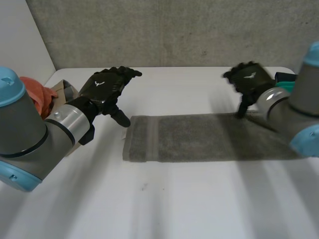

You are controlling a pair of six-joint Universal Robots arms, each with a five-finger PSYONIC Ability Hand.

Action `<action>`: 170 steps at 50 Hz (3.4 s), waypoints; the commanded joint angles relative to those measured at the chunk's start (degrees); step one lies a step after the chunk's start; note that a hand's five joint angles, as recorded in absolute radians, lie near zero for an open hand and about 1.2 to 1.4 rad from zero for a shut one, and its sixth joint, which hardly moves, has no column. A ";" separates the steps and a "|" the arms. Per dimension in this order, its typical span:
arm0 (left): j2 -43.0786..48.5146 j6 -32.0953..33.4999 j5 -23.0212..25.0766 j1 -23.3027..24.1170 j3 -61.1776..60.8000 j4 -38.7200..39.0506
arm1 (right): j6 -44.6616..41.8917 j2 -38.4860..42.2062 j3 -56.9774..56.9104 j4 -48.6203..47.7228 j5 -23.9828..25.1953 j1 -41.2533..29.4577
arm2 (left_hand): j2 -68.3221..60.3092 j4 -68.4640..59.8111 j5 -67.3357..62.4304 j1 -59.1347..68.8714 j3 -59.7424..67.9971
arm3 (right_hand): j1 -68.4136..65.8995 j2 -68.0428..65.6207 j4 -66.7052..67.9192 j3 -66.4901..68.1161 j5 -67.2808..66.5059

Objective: Fold the laundry.

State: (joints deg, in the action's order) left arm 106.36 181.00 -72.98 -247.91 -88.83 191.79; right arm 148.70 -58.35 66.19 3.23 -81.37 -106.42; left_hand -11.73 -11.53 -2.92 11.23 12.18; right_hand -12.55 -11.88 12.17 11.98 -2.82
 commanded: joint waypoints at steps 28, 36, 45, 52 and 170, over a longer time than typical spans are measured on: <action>1.30 0.14 -0.05 -0.12 0.49 1.66 | -2.37 11.51 -11.27 4.95 7.71 14.84 | 1.73 1.53 2.92 -1.23 -2.18 | -67.45 -68.12 67.83 68.02 -67.18; 5.34 0.49 -0.40 0.23 2.86 4.90 | -2.63 -1.31 -5.64 5.12 12.01 12.12 | 1.73 1.53 2.92 -1.23 -2.18 | -67.45 -68.12 67.83 68.02 -67.18; 17.28 1.72 -3.12 3.48 15.15 3.34 | -0.26 -19.41 0.86 10.38 20.09 6.41 | 1.73 1.53 2.92 -1.23 -2.18 | -67.45 -68.12 67.83 68.02 -67.18; 25.20 2.43 -4.71 6.56 24.57 -1.41 | 0.53 -29.09 4.38 13.29 23.35 3.50 | 1.73 1.53 2.92 -1.23 -2.18 | -67.45 -68.12 67.83 68.02 -67.18; 19.76 15.61 -10.86 -3.64 5.24 -5.46 | 9.14 5.27 13.96 -6.22 11.05 7.63 | -25.22 -25.42 -24.04 25.72 24.77 | -67.45 -68.12 67.83 68.02 -67.18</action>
State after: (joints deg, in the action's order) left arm 124.29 196.63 -82.58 -252.85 -86.00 186.40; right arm 156.97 -51.84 79.49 -2.88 -70.46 -98.47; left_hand -33.01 -33.03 -22.41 33.43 33.85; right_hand -64.49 -67.47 68.41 67.99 -57.33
